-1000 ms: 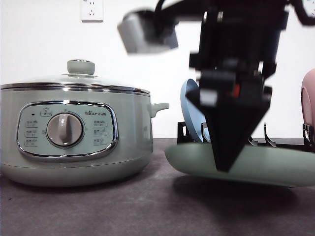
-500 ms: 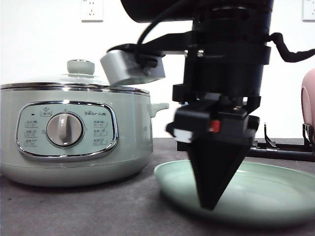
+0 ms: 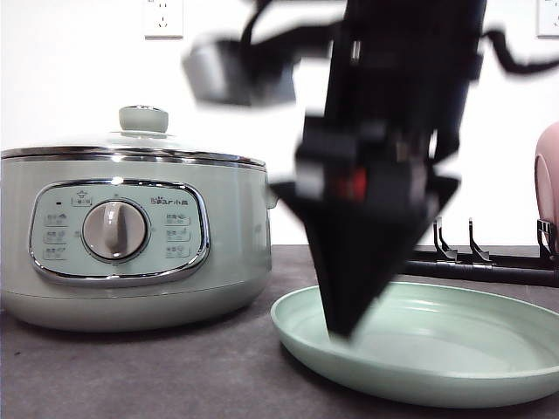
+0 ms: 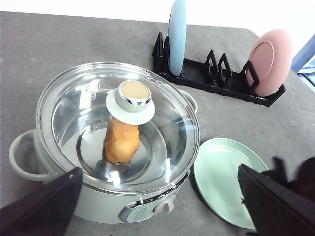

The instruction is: Transfer potato from steamer to green plate

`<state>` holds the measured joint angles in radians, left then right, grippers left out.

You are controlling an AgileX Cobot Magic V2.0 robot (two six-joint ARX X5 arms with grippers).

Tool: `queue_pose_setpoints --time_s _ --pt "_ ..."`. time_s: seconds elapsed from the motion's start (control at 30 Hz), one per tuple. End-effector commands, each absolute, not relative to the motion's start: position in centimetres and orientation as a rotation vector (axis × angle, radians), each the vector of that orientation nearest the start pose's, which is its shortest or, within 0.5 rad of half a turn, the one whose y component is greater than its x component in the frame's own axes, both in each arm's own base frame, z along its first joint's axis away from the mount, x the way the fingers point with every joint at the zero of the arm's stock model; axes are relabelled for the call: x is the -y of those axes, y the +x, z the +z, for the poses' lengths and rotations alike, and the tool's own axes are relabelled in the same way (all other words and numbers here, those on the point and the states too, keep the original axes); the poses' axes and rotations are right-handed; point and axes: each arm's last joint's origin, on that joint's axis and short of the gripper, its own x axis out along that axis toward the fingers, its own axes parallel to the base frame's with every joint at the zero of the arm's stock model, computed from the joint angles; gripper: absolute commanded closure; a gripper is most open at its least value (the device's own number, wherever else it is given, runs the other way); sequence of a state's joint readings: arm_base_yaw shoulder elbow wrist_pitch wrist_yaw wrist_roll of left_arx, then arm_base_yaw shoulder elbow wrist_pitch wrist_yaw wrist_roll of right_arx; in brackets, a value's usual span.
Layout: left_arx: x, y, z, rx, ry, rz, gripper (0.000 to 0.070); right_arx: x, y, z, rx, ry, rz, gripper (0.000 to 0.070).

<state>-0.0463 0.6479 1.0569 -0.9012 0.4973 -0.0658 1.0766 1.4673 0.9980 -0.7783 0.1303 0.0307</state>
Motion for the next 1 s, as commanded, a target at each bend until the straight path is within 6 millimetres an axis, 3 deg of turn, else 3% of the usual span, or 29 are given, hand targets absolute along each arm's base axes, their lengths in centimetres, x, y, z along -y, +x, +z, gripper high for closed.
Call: queue_pose_setpoints --time_s 0.0,0.3,0.57,0.73,0.97 --pt "1.8 9.1 37.8 -0.480 -0.168 -0.525 0.0059 -23.7 13.0 23.7 -1.016 -0.659 0.813 0.0339" --pt "1.8 9.1 37.8 -0.481 -0.169 -0.525 0.0059 -20.4 13.0 32.7 -0.800 -0.419 0.893 0.0341" --pt "1.8 9.1 37.8 -0.482 -0.173 -0.524 0.0059 -17.1 13.3 38.8 -0.672 -0.170 1.090 0.0341" --pt "1.8 9.1 37.7 -0.483 -0.176 -0.523 0.0059 -15.7 13.6 40.5 -0.643 -0.069 1.213 0.0342" --pt "1.8 9.1 37.7 -0.486 -0.177 -0.523 0.0059 -15.1 14.2 40.4 -0.672 -0.040 1.211 0.0342"
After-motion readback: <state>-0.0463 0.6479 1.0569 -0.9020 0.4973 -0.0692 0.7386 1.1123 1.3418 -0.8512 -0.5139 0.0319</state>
